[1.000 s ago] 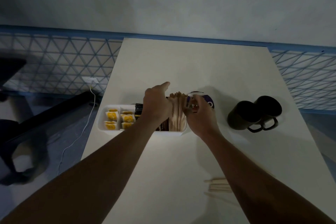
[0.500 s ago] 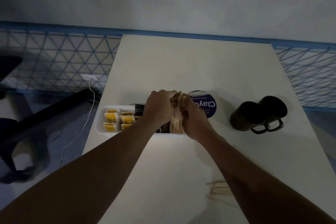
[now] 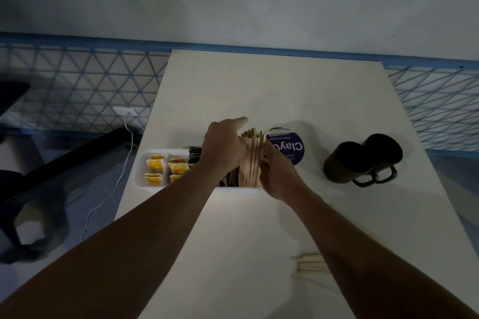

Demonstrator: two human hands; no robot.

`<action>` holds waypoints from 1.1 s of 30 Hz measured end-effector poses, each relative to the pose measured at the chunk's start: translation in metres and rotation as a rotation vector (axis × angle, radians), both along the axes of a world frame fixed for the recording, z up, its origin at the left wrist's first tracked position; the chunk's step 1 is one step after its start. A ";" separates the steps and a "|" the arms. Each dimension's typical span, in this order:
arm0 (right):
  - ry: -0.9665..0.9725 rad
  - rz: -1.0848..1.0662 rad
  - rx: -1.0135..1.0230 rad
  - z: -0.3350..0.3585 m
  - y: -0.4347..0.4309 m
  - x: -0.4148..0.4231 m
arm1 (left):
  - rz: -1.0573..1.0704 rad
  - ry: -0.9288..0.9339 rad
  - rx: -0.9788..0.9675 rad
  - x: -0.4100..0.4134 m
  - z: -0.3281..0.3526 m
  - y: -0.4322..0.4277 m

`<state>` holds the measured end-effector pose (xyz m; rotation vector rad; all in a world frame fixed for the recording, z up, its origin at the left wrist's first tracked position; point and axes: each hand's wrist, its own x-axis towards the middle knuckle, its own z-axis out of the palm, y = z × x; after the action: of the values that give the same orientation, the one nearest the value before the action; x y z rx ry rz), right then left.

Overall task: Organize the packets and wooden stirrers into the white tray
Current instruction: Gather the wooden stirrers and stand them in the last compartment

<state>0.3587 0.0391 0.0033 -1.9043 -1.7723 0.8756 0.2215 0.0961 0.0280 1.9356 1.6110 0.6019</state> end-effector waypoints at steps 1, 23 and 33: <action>-0.006 -0.011 0.000 -0.001 -0.001 0.002 | 0.003 -0.018 0.029 0.002 0.004 -0.002; -0.080 -0.242 -0.187 -0.023 -0.103 0.134 | -0.368 -0.043 -0.209 0.104 -0.026 -0.110; -0.321 -0.192 -0.211 -0.042 -0.156 0.189 | -0.494 0.210 -0.266 0.160 -0.060 -0.178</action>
<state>0.5478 -0.1174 -0.0391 -2.4209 -1.6821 0.7449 0.3811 -0.0814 -0.0320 2.1276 1.1781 -0.0144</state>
